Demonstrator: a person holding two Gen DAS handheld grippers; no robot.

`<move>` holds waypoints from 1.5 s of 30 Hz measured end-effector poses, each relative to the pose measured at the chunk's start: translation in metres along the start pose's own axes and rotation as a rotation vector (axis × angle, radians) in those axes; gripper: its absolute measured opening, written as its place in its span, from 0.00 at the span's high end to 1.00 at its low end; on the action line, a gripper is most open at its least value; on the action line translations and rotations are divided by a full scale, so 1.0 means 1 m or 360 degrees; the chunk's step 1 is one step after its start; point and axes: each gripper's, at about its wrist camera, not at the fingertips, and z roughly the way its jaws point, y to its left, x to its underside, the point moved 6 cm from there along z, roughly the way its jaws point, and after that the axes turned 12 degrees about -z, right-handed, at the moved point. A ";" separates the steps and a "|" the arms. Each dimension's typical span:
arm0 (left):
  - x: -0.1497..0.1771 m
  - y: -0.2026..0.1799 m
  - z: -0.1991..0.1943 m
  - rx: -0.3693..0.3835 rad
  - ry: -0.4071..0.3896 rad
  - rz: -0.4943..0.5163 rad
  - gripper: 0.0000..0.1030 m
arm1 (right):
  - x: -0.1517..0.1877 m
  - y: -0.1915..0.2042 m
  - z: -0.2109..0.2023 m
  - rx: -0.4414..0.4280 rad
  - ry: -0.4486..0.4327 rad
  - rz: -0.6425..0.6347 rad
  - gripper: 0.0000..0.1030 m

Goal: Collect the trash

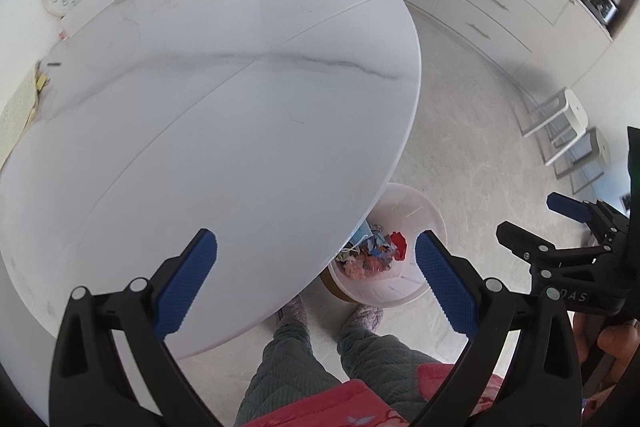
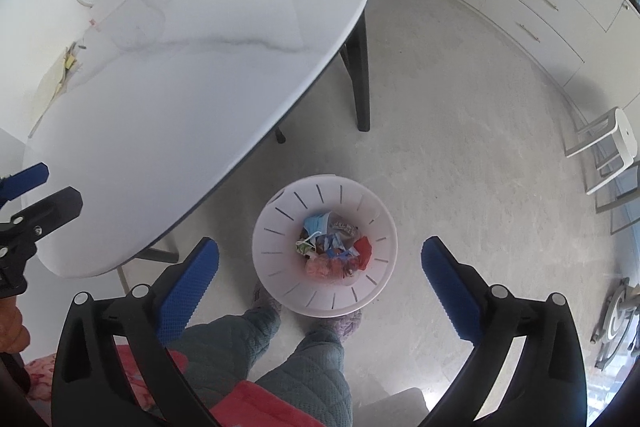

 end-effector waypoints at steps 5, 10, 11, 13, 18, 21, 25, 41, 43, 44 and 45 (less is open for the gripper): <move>0.008 0.017 -0.005 -0.0066 -0.0025 -0.0172 0.08 | -0.009 0.007 0.002 -0.0049 0.0023 -0.0093 0.02; 0.020 0.042 -0.014 -0.0141 -0.0041 -0.0365 0.08 | -0.021 0.023 0.007 -0.0150 0.0041 -0.0172 0.02; 0.021 0.046 -0.016 -0.0149 -0.0047 -0.0391 0.08 | -0.024 0.026 0.007 -0.0170 0.0037 -0.0178 0.02; 0.020 0.057 -0.021 -0.0171 -0.0073 -0.0429 0.08 | -0.032 0.034 0.004 -0.0185 0.0024 -0.0186 0.02; 0.001 0.076 -0.039 -0.0222 -0.0163 -0.0441 0.08 | -0.064 0.054 -0.008 -0.0129 -0.0068 -0.0214 0.02; -0.022 0.089 -0.056 -0.0181 -0.0213 -0.0429 0.08 | -0.086 0.065 -0.019 -0.0053 -0.0139 -0.0209 0.02; -0.059 0.105 -0.084 -0.0202 -0.0381 -0.0353 0.08 | -0.117 0.078 -0.041 0.0026 -0.0263 -0.0153 0.02; -0.139 0.143 -0.122 -0.0080 -0.0621 -0.0074 0.08 | -0.169 0.119 -0.111 0.0376 -0.0570 0.0071 0.02; -0.140 0.146 -0.120 -0.0067 -0.0616 -0.0066 0.08 | -0.169 0.122 -0.109 0.0393 -0.0557 0.0084 0.02; -0.140 0.147 -0.121 -0.0064 -0.0617 -0.0059 0.08 | -0.169 0.122 -0.110 0.0399 -0.0553 0.0089 0.02; -0.140 0.149 -0.121 -0.0063 -0.0620 -0.0048 0.08 | -0.170 0.125 -0.109 0.0403 -0.0553 0.0092 0.02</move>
